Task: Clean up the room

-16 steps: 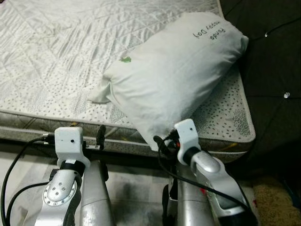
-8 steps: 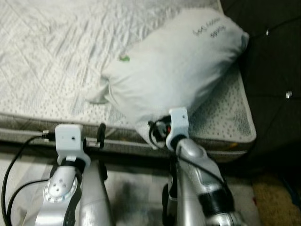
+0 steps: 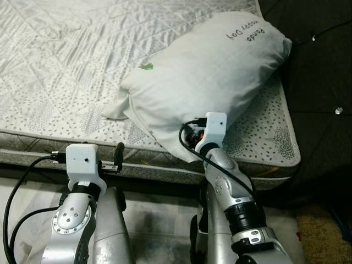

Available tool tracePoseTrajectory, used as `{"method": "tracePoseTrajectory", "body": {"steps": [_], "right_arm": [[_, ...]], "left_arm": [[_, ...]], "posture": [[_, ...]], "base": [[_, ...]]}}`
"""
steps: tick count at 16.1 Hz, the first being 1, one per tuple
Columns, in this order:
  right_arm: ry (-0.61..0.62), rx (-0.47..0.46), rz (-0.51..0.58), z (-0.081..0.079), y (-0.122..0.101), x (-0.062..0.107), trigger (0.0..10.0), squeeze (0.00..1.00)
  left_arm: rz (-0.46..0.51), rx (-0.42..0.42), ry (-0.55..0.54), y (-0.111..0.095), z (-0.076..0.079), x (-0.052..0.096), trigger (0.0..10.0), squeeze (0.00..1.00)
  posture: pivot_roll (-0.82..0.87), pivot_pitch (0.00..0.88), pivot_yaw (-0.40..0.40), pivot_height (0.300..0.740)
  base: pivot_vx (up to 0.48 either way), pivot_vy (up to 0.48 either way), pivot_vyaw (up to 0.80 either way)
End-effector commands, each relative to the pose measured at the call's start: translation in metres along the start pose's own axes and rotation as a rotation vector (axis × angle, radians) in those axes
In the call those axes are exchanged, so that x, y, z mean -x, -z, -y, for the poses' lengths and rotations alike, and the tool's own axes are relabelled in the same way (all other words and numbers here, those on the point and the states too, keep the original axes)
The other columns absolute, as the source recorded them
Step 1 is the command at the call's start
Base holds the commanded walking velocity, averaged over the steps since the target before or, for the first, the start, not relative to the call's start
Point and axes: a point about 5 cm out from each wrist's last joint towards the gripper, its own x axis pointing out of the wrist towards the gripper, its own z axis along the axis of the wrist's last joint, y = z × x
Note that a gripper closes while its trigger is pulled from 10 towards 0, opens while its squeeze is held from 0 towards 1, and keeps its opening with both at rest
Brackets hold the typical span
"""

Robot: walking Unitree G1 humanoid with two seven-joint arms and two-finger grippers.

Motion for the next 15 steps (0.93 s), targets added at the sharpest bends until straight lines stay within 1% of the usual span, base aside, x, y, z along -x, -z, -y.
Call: {"method": "tracePoseTrajectory", "body": {"steps": [1, 4, 7, 9, 11, 12, 13, 14, 15], "right_arm": [[0.045, 0.011, 0.096, 0.009, -0.022, -0.007, 0.0, 0.00], [0.104, 0.033, 0.138, 0.031, -0.038, -0.016, 0.0, 0.00], [0.203, 0.100, 0.177, 0.064, -0.062, -0.026, 0.0, 0.00], [0.267, 0.122, 0.200, 0.083, -0.079, -0.029, 0.0, 0.00], [0.365, 0.118, 0.215, 0.106, -0.097, -0.028, 0.0, 0.00], [0.410, 0.120, 0.221, 0.116, -0.103, -0.025, 0.0, 0.00], [0.485, 0.127, 0.239, 0.133, -0.112, -0.020, 0.0, 0.00], [0.579, 0.150, 0.261, 0.155, -0.123, -0.011, 0.0, 0.00], [0.605, 0.152, 0.271, 0.162, -0.126, -0.007, 0.0, 0.00]], "left_arm": [[-0.016, -0.007, -0.002, 0.003, -0.001, -0.001, 10.0, 0.00], [-0.016, -0.012, -0.007, 0.003, -0.001, -0.005, 10.0, 0.00], [-0.012, -0.020, -0.018, 0.003, -0.002, -0.010, 10.0, 0.00], [-0.003, -0.024, -0.018, 0.001, -0.002, -0.014, 10.0, 0.00], [0.004, -0.026, -0.018, 0.000, -0.002, -0.015, 10.0, 0.00], [0.007, -0.027, -0.018, 0.000, -0.002, -0.016, 10.0, 0.00], [0.011, -0.028, -0.018, 0.000, -0.002, -0.017, 10.0, 0.00], [0.014, -0.029, -0.018, 0.000, -0.001, -0.018, 10.0, 0.00], [0.014, -0.029, -0.019, 0.000, -0.001, -0.019, 10.0, 0.00]], "posture": [[0.09, 0.168, -0.044, 0.536], [0.09, 0.157, -0.043, 0.536], [0.09, 0.140, -0.043, 0.536], [0.09, 0.132, -0.041, 0.536], [0.09, 0.117, -0.040, 0.536], [0.09, 0.116, -0.040, 0.536], [0.09, 0.104, -0.040, 0.536], [0.09, 0.099, -0.040, 0.536], [0.09, 0.095, -0.041, 0.536]], "base": [[0.000, 0.000, 0.00], [0.000, 0.000, 0.00], [0.000, 0.000, 0.00], [0.000, 0.000, 0.00], [0.000, 0.000, 0.00], [0.000, 0.000, 0.00], [0.000, 0.000, 0.00], [0.000, 0.000, 0.00], [0.000, 0.000, 0.00]]}}
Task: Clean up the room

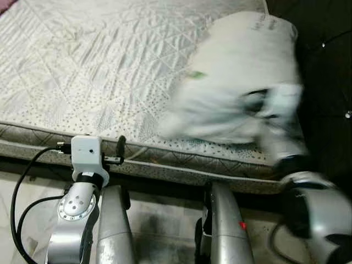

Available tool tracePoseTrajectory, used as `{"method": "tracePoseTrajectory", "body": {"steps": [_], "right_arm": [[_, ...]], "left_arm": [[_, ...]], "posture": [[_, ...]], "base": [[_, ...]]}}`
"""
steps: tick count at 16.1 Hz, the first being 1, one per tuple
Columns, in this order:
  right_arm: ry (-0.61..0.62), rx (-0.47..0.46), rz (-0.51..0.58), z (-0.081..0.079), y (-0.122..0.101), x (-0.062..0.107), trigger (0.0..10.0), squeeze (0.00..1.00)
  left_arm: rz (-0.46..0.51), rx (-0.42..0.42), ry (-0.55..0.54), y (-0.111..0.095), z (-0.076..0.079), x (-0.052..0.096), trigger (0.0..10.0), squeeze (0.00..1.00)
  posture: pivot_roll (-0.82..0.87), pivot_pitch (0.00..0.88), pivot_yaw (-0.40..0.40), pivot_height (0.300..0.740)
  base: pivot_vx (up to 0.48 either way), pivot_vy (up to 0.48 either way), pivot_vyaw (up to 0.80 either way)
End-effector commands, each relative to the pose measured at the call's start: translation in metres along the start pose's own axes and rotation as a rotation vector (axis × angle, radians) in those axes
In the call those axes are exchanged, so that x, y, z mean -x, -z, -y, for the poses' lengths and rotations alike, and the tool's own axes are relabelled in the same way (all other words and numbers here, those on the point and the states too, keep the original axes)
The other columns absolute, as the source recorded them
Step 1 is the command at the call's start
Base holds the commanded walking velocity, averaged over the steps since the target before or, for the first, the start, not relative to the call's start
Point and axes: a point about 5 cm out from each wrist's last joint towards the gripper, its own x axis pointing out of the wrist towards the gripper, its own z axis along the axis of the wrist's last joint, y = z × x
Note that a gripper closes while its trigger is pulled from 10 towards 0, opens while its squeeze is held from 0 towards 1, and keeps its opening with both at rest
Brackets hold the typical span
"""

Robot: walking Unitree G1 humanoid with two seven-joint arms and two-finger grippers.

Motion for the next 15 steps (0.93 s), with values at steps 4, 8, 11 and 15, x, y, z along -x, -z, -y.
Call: {"method": "tracePoseTrajectory", "body": {"steps": [4, 8, 11, 15], "right_arm": [[0.213, 0.058, 0.173, 0.066, -0.034, -0.004, 0.0, 0.00], [0.237, 0.143, 0.174, 0.092, -0.020, 0.004, 0.0, 0.00], [0.133, 0.231, 0.144, 0.091, 0.011, 0.028, 0.0, 0.00], [-0.098, 0.244, 0.134, 0.043, 0.048, 0.087, 0.0, 0.00]], "left_arm": [[-0.008, -0.002, -0.007, 0.004, 0.000, -0.003, 10.0, 0.00], [-0.009, -0.007, -0.004, 0.006, 0.000, -0.004, 10.0, 0.00], [-0.008, -0.015, 0.002, 0.006, -0.002, -0.006, 10.0, 0.00], [-0.009, -0.025, -0.003, 0.006, -0.002, -0.006, 10.0, 0.00]], "posture": [[0.08, 0.084, -0.042, 0.536], [0.07, 0.076, -0.035, 0.536], [0.06, 0.068, -0.035, 0.536], [0.07, 0.071, -0.034, 0.536]], "base": [[0.000, 0.000, 0.00], [0.000, 0.000, 0.00], [0.000, 0.000, 0.00], [0.000, 0.000, 0.00]]}}
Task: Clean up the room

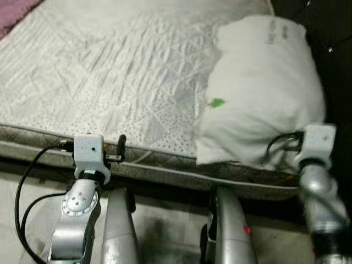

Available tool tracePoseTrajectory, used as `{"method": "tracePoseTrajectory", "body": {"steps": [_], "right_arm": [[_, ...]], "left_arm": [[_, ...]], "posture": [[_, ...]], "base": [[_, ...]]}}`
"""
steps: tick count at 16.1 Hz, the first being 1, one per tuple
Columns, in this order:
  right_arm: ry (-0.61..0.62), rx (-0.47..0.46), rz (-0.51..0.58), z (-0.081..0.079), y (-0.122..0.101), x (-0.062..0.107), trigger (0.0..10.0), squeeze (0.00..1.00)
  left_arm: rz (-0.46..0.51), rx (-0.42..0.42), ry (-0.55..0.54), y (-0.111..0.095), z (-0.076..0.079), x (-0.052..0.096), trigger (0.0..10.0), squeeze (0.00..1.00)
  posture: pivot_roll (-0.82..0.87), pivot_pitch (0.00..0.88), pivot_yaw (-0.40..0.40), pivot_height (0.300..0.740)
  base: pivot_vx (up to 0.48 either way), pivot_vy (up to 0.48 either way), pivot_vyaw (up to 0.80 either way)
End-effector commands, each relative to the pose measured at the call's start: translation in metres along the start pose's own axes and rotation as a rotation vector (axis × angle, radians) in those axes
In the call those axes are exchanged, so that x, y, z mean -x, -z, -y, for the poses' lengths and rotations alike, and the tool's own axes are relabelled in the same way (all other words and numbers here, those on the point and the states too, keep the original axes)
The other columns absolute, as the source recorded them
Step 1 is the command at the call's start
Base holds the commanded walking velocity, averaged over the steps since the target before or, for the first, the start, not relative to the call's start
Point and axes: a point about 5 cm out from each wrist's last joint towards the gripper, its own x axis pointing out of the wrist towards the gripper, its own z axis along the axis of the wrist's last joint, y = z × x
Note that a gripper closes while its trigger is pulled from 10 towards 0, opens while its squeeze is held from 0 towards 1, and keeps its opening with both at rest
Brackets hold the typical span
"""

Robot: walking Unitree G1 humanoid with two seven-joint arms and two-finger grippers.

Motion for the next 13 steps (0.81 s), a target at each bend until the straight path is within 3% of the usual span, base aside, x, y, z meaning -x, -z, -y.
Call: {"method": "tracePoseTrajectory", "body": {"steps": [1, 3, 4, 5, 6, 9, 10, 13], "right_arm": [[-0.122, 0.014, 0.072, -0.025, -0.009, 0.016, 0.0, 0.00], [-0.191, -0.024, 0.052, -0.040, -0.009, 0.026, 0.0, 0.00], [-0.187, -0.031, 0.056, -0.040, -0.011, 0.021, 0.0, 0.00], [-0.139, -0.032, 0.066, -0.027, -0.025, 0.000, 0.0, 0.00], [-0.127, -0.030, 0.065, -0.024, -0.028, -0.001, 0.0, 0.00], [0.022, 0.000, 0.051, 0.024, -0.051, -0.049, 0.0, 0.00], [0.119, -0.013, 0.032, 0.051, -0.059, -0.063, 0.0, 0.00], [0.250, -0.038, -0.011, 0.090, -0.066, -0.074, 0.0, 0.00]], "left_arm": [[-0.008, -0.015, -0.003, 0.002, -0.003, 0.003, 10.0, 0.00], [-0.010, -0.020, -0.005, 0.002, -0.005, 0.003, 10.0, 0.00], [-0.010, -0.021, -0.005, 0.002, -0.005, 0.003, 10.0, 0.00], [-0.009, -0.024, -0.004, 0.002, -0.005, 0.002, 10.0, 0.00], [-0.008, -0.024, -0.004, 0.002, -0.005, 0.001, 10.0, 0.00], [-0.001, -0.026, -0.013, 0.000, -0.006, -0.003, 10.0, 0.00], [0.001, -0.027, -0.015, 0.000, -0.006, -0.004, 10.0, 0.00], [0.004, -0.029, -0.025, 0.000, -0.008, -0.004, 10.0, 0.00]], "posture": [[0.07, 0.072, -0.032, 0.536], [0.07, 0.074, -0.028, 0.536], [0.07, 0.074, -0.026, 0.536], [0.07, 0.071, -0.024, 0.536], [0.07, 0.070, -0.023, 0.536], [0.07, 0.060, -0.024, 0.536], [0.07, 0.057, -0.026, 0.536], [0.07, 0.053, -0.029, 0.536]], "base": [[0.000, 0.000, 0.00], [0.000, 0.000, 0.00], [0.000, 0.000, 0.00], [0.000, 0.000, 0.00], [0.000, 0.000, 0.00], [0.000, 0.000, 0.00], [0.000, 0.000, 0.00], [0.000, 0.000, 0.00]]}}
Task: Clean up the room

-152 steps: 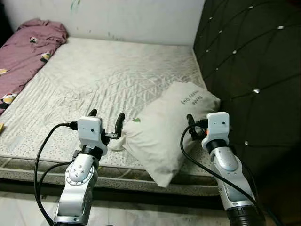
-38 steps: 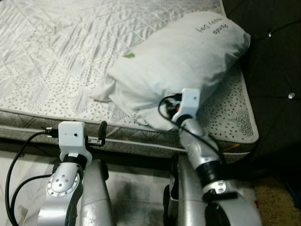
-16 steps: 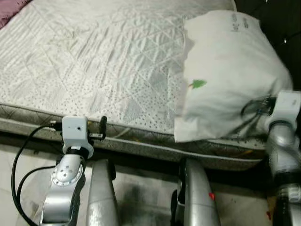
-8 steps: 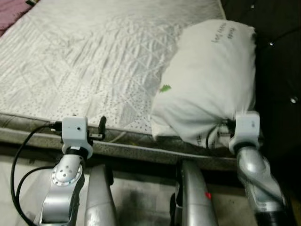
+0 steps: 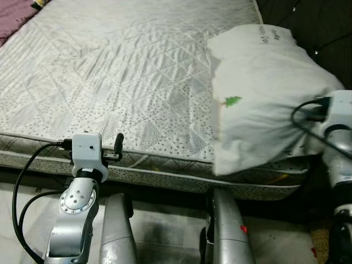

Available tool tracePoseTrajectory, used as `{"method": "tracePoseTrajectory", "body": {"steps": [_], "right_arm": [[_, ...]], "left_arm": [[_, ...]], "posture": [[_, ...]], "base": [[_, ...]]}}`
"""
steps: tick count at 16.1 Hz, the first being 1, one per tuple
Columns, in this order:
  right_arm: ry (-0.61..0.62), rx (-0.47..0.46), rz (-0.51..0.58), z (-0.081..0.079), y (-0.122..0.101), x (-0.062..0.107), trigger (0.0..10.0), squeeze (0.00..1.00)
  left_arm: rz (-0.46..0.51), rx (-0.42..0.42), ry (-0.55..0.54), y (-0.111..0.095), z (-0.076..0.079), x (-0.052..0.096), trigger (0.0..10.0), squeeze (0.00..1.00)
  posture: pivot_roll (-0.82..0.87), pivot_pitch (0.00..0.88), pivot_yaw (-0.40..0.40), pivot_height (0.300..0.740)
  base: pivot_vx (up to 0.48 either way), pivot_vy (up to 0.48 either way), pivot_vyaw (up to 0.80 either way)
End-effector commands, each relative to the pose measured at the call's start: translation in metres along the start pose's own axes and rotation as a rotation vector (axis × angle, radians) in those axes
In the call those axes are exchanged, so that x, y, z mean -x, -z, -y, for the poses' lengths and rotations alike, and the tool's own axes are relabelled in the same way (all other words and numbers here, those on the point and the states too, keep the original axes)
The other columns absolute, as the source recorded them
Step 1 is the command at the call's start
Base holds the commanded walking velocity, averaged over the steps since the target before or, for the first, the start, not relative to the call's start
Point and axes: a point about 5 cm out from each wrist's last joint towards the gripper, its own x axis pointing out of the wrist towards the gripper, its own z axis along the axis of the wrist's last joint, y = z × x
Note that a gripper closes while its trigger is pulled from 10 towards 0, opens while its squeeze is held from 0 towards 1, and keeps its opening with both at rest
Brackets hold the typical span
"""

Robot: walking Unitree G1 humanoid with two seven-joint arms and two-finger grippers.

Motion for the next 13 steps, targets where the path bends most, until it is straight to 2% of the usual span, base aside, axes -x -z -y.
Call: {"method": "tracePoseTrajectory", "body": {"steps": [1, 3, 7, 8, 10, 13], "right_arm": [[0.136, -0.025, 0.084, 0.034, -0.024, -0.005, 0.0, 0.00], [0.163, -0.019, 0.058, 0.043, -0.016, -0.005, 0.0, 0.00], [0.080, 0.002, -0.008, 0.009, 0.030, 0.014, 0.0, 0.00], [0.049, 0.014, -0.031, -0.004, 0.047, 0.029, 0.0, 0.00], [-0.002, 0.014, -0.072, -0.020, 0.071, 0.052, 0.0, 0.00], [-0.017, -0.010, -0.076, -0.026, 0.074, 0.058, 0.0, 0.00]], "left_arm": [[-0.005, -0.012, -0.015, 0.002, -0.004, 0.000, 10.0, 0.00], [-0.005, -0.012, -0.018, 0.002, -0.004, 0.001, 10.0, 0.00], [-0.009, -0.011, -0.012, 0.003, -0.002, 0.003, 10.0, 0.00], [-0.010, -0.011, -0.011, 0.003, -0.003, 0.002, 10.0, 0.00], [-0.011, -0.013, -0.011, 0.003, -0.003, 0.002, 10.0, 0.00], [-0.011, -0.011, -0.002, 0.003, -0.001, 0.001, 10.0, 0.00]], "posture": [[0.07, 0.053, -0.029, 0.536], [0.07, 0.053, -0.030, 0.536], [0.07, 0.056, -0.031, 0.536], [0.07, 0.056, -0.030, 0.536], [0.07, 0.058, -0.028, 0.536], [0.06, 0.057, -0.024, 0.536]], "base": [[0.000, 0.000, 0.00], [0.000, 0.000, 0.00], [0.000, 0.000, 0.00], [0.000, 0.000, 0.00], [0.000, 0.000, 0.00], [0.000, 0.000, 0.00]]}}
